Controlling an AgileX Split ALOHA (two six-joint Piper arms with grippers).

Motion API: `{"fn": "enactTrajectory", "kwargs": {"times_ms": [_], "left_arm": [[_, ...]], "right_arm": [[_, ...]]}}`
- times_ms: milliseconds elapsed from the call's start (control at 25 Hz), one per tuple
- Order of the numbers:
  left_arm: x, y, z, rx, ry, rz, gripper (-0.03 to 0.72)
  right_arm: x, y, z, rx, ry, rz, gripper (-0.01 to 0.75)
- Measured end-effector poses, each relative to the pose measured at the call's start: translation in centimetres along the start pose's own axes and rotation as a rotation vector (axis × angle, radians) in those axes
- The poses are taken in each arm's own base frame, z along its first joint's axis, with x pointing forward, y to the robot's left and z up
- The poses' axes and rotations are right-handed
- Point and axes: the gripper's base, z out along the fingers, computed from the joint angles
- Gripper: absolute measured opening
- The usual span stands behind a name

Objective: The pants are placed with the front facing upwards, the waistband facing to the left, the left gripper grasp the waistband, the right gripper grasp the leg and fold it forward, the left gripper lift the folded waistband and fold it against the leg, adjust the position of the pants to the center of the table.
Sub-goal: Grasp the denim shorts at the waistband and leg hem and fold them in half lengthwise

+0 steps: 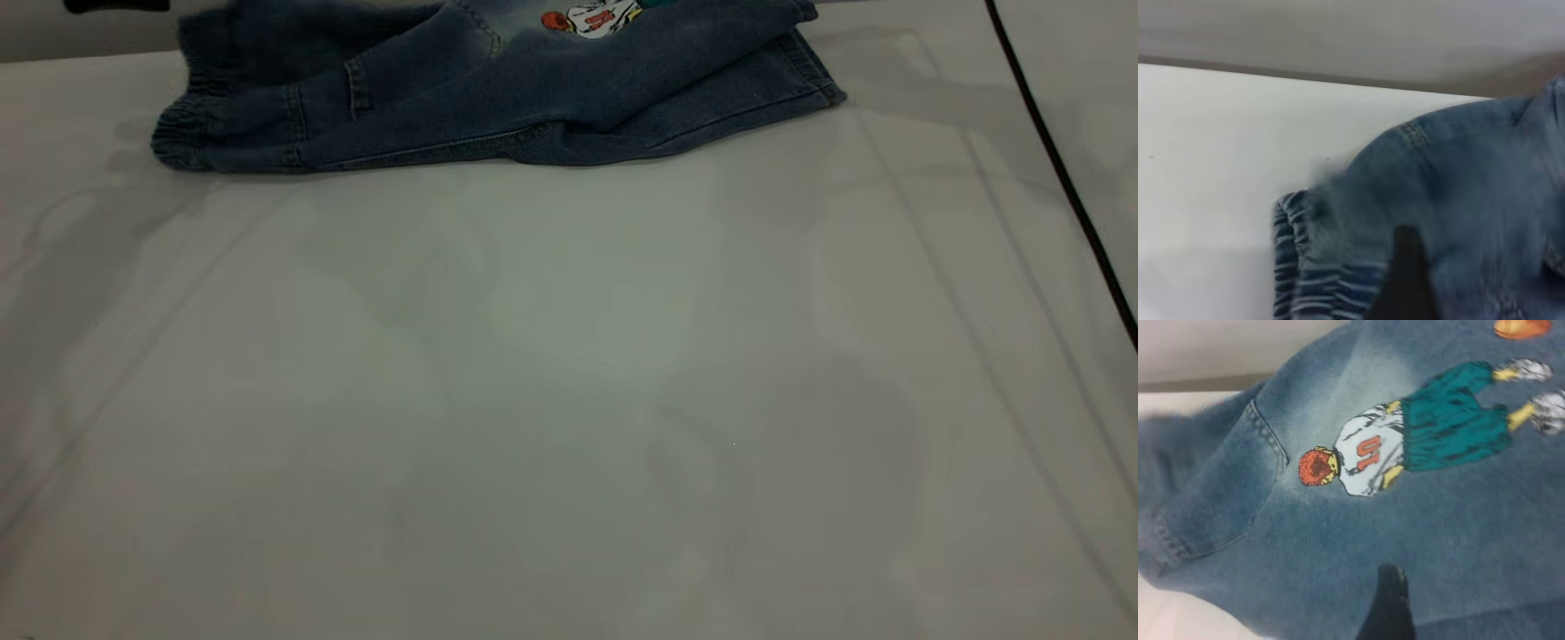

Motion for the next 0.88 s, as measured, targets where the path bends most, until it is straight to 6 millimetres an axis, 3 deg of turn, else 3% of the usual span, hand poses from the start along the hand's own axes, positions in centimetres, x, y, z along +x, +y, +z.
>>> {"fn": "enactTrajectory", "kwargs": {"times_ms": [120, 360, 640, 880], "left_arm": [[0.0, -0.1, 0.0, 0.009, 0.001, -0.009, 0.613], [0.2, -0.7, 0.0, 0.082, 0.020, -0.032, 0.593], [0.2, -0.8, 0.0, 0.089, 0.022, -0.035, 0.581], [0.2, -0.9, 0.0, 0.098, 0.025, -0.035, 0.581]], "right_arm": [[0.0, -1.0, -1.0, -0.011, 0.015, 0.070, 0.528], [-0.3, -1.9, -1.3, 0.016, -0.023, 0.107, 0.528], [1.2, -4.0, 1.0, 0.013, -0.022, 0.187, 0.528], [1.1, -5.0, 1.9, 0.014, -0.069, 0.210, 0.528]]}}
